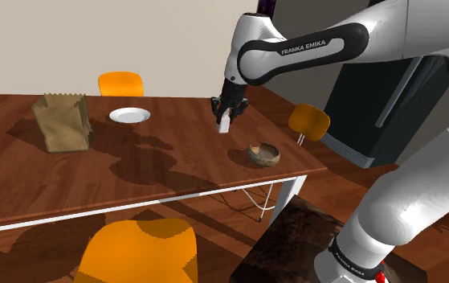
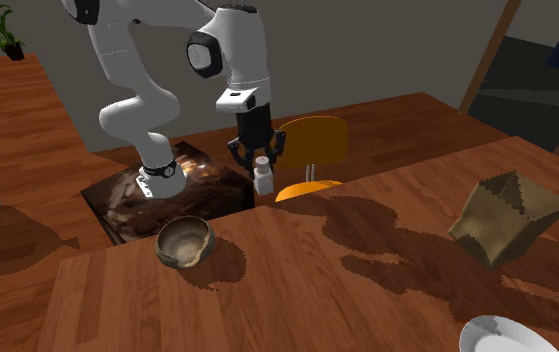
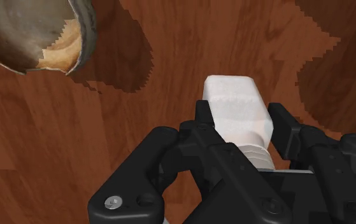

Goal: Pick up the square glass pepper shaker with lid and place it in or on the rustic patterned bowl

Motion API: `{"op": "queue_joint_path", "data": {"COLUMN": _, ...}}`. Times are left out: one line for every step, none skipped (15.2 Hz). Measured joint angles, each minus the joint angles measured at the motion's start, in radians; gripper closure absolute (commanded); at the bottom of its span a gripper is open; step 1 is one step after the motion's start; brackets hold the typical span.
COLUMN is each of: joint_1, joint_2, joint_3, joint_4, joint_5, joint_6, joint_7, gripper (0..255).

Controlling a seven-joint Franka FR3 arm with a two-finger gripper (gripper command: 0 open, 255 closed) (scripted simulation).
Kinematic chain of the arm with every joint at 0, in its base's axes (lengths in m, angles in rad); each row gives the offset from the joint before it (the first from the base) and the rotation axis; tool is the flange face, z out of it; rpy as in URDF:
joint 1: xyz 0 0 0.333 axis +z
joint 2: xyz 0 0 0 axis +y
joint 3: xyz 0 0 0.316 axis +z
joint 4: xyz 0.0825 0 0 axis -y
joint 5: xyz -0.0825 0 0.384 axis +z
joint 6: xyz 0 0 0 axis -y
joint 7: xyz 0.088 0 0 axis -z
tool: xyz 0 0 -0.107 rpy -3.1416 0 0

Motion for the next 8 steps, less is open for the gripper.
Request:
{"op": "queue_joint_path", "data": {"joint_1": -0.006, "joint_2": -0.026, "joint_3": -0.017, "joint_4": -0.018, "joint_5": 0.007, "joint_6": -0.005, "joint_7": -0.028, "gripper": 255}}
{"op": "queue_joint_path", "data": {"joint_1": -0.011, "joint_2": -0.049, "joint_3": -0.032, "joint_4": -0.041, "joint_5": 0.013, "joint_6": -0.004, "joint_7": -0.051, "gripper": 255}}
{"op": "queue_joint_path", "data": {"joint_1": -0.018, "joint_2": -0.077, "joint_3": -0.052, "joint_4": -0.063, "joint_5": 0.019, "joint_6": -0.008, "joint_7": -0.08, "gripper": 255}}
{"op": "queue_joint_path", "data": {"joint_1": -0.025, "joint_2": -0.095, "joint_3": -0.068, "joint_4": -0.08, "joint_5": 0.021, "joint_6": -0.008, "joint_7": -0.105, "gripper": 255}}
{"op": "queue_joint_path", "data": {"joint_1": -0.031, "joint_2": -0.109, "joint_3": -0.085, "joint_4": -0.083, "joint_5": 0.023, "joint_6": -0.017, "joint_7": -0.13, "gripper": 255}}
{"op": "queue_joint_path", "data": {"joint_1": -0.038, "joint_2": -0.124, "joint_3": -0.102, "joint_4": -0.107, "joint_5": 0.023, "joint_6": -0.007, "joint_7": -0.154, "gripper": 255}}
{"op": "queue_joint_path", "data": {"joint_1": -0.046, "joint_2": -0.145, "joint_3": -0.122, "joint_4": -0.132, "joint_5": 0.024, "joint_6": -0.003, "joint_7": -0.181, "gripper": 255}}
{"op": "queue_joint_path", "data": {"joint_1": -0.054, "joint_2": -0.159, "joint_3": -0.141, "joint_4": -0.14, "joint_5": 0.023, "joint_6": -0.007, "joint_7": -0.208, "gripper": 255}}
